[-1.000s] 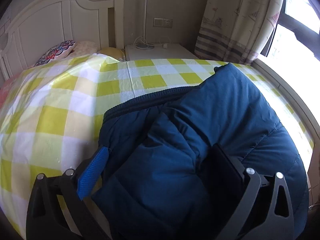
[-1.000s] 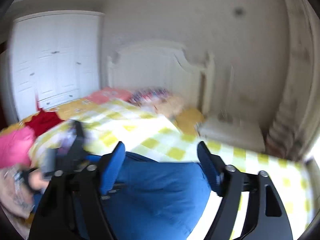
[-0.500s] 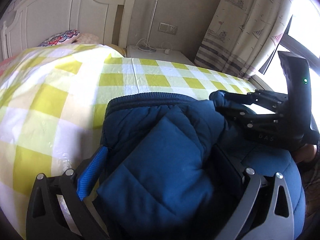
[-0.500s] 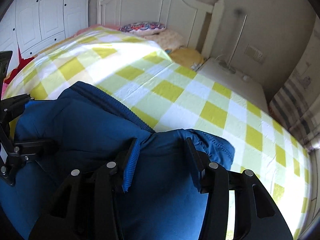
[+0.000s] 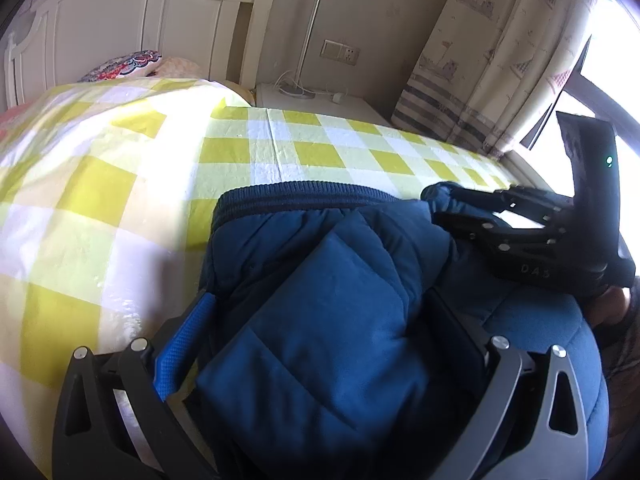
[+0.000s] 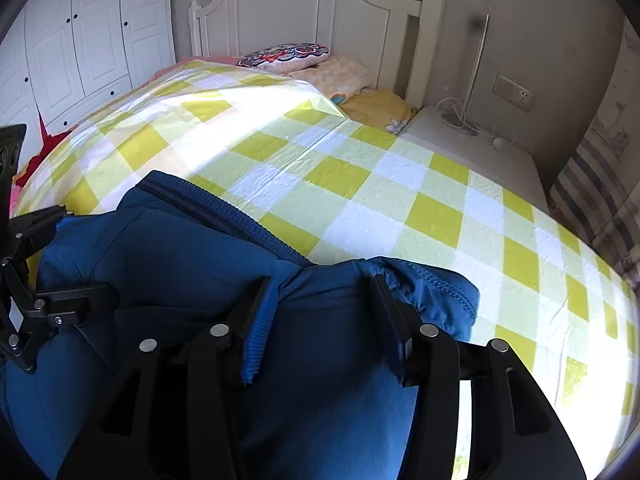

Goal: Fold large clothes

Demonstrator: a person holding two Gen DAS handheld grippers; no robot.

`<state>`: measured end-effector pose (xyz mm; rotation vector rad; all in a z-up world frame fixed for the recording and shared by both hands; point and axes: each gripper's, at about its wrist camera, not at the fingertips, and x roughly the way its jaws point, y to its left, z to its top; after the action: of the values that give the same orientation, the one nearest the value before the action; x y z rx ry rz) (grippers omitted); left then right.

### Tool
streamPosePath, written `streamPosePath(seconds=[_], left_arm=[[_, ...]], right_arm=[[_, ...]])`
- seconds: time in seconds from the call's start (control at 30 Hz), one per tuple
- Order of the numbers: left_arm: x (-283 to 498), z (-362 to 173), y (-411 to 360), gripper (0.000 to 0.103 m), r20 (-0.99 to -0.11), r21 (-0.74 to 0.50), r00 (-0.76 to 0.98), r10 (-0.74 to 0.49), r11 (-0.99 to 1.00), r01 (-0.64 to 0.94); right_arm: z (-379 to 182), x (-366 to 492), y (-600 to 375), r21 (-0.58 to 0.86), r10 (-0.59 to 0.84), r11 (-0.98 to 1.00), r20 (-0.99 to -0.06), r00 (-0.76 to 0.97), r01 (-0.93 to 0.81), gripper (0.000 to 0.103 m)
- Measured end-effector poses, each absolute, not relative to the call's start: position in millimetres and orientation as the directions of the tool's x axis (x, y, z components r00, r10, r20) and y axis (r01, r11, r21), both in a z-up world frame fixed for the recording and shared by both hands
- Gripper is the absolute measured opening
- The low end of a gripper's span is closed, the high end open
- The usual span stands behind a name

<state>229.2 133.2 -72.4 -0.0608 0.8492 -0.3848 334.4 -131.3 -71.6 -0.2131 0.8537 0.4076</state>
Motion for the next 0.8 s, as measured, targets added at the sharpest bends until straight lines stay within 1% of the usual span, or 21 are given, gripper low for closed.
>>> streamPosePath(seconds=[0.03,0.07,0.1,0.13,0.17,0.2,0.23,0.27,0.33,0.37,0.4,0.47,0.6,0.67,0.7,0.8], left_arm=[[227,-69,131,0.101,-0.732,-0.171,0.598,-0.328,0.937,0.305],[225,-63,130,0.101,-0.749,-0.122,0.597,-0.288,0.945,0.303],[221,-56,128,0.101,-0.763,-0.067,0.601,-0.239,0.953,0.294],[213,-42,127,0.101,-0.764,0.009,0.625,-0.162,0.965,0.262],[205,-29,128,0.101,-0.749,0.063,0.654,-0.101,0.973,0.222],[190,-7,131,0.101,-0.713,0.101,0.700,-0.049,0.980,0.172],[177,9,132,0.101,-0.682,0.078,0.728,-0.069,0.983,0.167],[159,27,134,0.101,-0.641,0.018,0.755,-0.138,0.981,0.195],[125,49,132,0.101,-0.557,-0.069,0.786,-0.267,0.958,0.277],[108,53,125,0.101,-0.527,-0.053,0.802,-0.282,0.953,0.300],[100,50,117,0.101,-0.522,-0.018,0.811,-0.265,0.954,0.300],[88,32,100,0.101,-0.538,0.066,0.817,-0.209,0.955,0.289],[92,-25,86,0.101,-0.632,0.125,0.761,-0.143,0.951,0.283],[87,-42,93,0.101,-0.618,0.105,0.771,-0.152,0.956,0.273],[86,-49,100,0.101,-0.628,0.073,0.762,-0.161,0.962,0.263],[85,-63,112,0.101,-0.636,-0.002,0.746,-0.198,0.967,0.254]], right_arm=[[-67,332,-131,-0.041,0.238,0.906,-0.773,0.587,-0.420,0.060],[-61,329,-132,-0.057,0.207,0.914,-0.785,0.584,-0.402,0.065],[-53,325,-134,-0.059,0.191,0.921,-0.793,0.578,-0.385,0.075],[-43,318,-138,-0.045,0.198,0.924,-0.792,0.577,-0.379,0.082],[-26,304,-143,-0.018,0.239,0.919,-0.770,0.592,-0.394,0.084],[-10,291,-148,-0.004,0.268,0.915,-0.741,0.616,-0.403,0.088],[1,281,-152,0.003,0.281,0.916,-0.718,0.637,-0.401,0.090],[19,262,-161,0.015,0.299,0.919,-0.676,0.674,-0.393,0.090],[34,238,-168,0.026,0.324,0.918,-0.626,0.709,-0.397,0.090],[37,225,-171,0.030,0.340,0.913,-0.605,0.720,-0.406,0.090],[37,216,-172,0.030,0.345,0.912,-0.598,0.723,-0.410,0.090],[26,204,-168,0.021,0.349,0.906,-0.607,0.714,-0.424,0.090],[-11,197,-144,-0.028,0.352,0.871,-0.659,0.664,-0.490,0.090],[-34,198,-128,-0.025,0.370,0.844,-0.695,0.616,-0.535,0.090],[-42,198,-125,-0.001,0.402,0.830,-0.692,0.599,-0.557,0.095],[-52,204,-123,0.035,0.430,0.819,-0.698,0.572,-0.572,0.098]])
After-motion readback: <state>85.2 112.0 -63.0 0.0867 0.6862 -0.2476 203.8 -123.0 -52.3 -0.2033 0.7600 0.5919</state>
